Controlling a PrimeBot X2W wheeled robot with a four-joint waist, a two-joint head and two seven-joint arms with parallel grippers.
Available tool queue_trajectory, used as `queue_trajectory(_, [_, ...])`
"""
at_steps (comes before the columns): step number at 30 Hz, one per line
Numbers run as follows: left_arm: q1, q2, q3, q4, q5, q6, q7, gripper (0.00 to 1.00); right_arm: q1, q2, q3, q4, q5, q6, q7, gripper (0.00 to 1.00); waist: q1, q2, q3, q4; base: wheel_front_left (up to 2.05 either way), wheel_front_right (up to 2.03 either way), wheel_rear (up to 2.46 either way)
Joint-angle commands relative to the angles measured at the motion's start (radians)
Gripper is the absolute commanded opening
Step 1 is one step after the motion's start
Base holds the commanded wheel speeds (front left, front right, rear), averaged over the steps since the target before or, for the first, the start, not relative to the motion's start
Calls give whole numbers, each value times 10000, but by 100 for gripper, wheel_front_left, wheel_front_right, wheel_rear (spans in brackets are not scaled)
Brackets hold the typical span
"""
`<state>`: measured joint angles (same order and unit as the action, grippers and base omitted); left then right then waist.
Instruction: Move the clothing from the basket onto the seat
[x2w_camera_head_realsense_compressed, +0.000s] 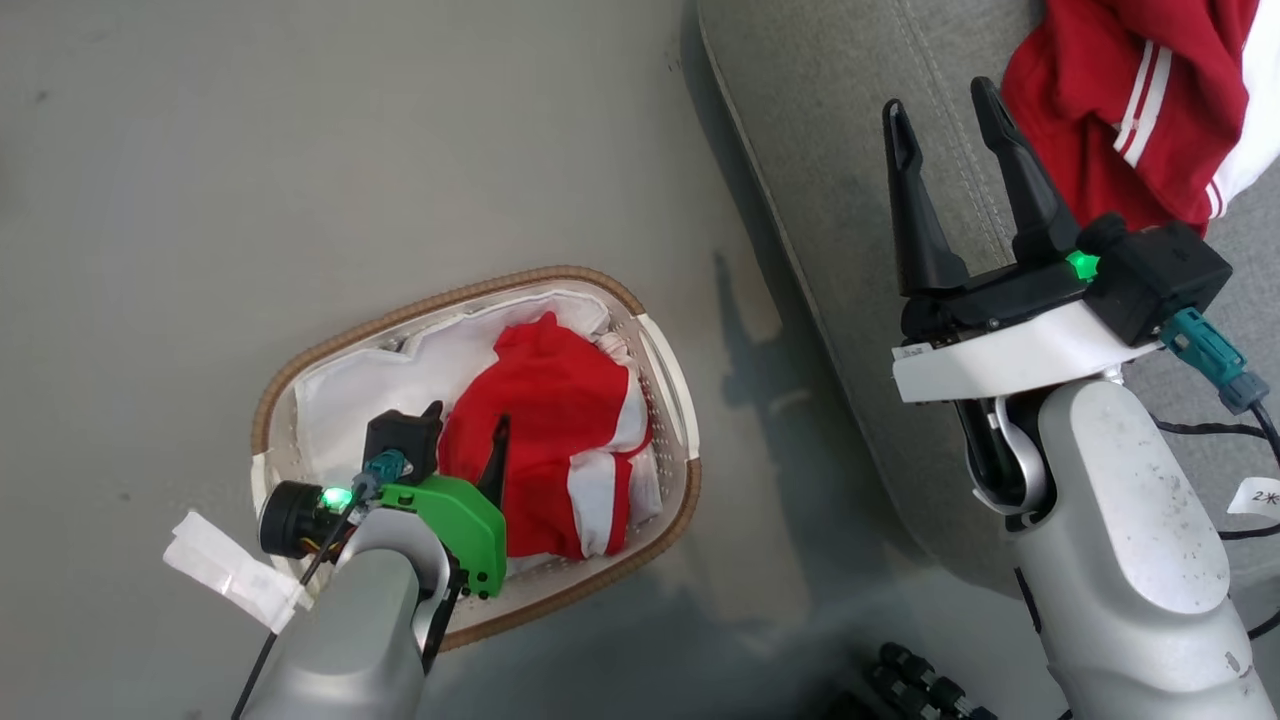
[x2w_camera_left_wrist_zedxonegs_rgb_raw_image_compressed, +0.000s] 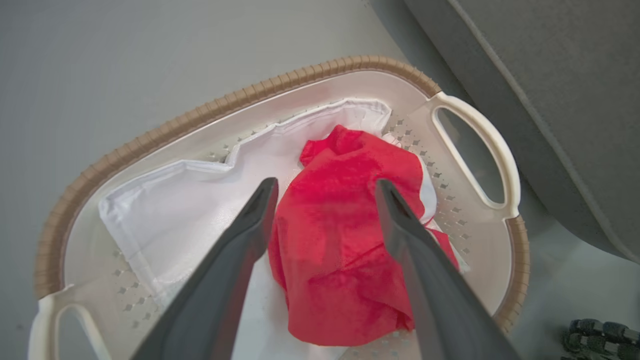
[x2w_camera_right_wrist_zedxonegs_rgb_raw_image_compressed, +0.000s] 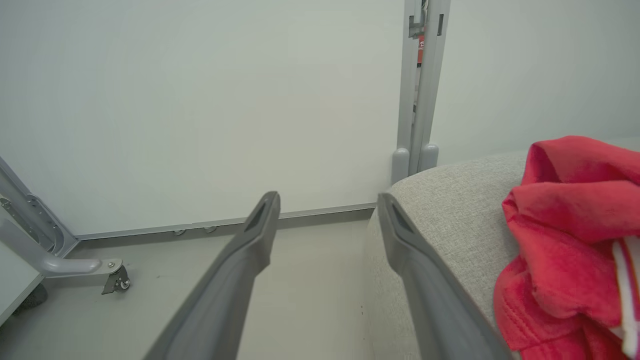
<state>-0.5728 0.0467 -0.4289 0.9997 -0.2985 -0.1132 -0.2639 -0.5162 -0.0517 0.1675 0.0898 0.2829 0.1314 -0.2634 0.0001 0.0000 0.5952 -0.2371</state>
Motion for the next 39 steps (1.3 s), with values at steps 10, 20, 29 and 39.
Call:
queue_trajectory(10, [-1392,113,-408,2244,31,-110,176,100,-342,3,24,-316,309,-14,-17,100,-1,0,1733,-700,0,0,0])
queue_trajectory(20, [-2024,304,-631,2789,86,-58,858,100,-564,-1,40,-485,393,-14,-17,100,-1,0,2439,-683,0,0,0])
queue_trajectory(29, [-2521,325,-931,2864,83,-143,1280,100,-710,-2,29,-685,496,-14,-17,100,-1,0,2877,-746,0,0,0])
queue_trajectory(39, [-2759,214,-1336,2889,-133,-185,1442,0,-752,-1,12,-650,550,-14,-17,100,-1,0,3015,-754,0,0,0])
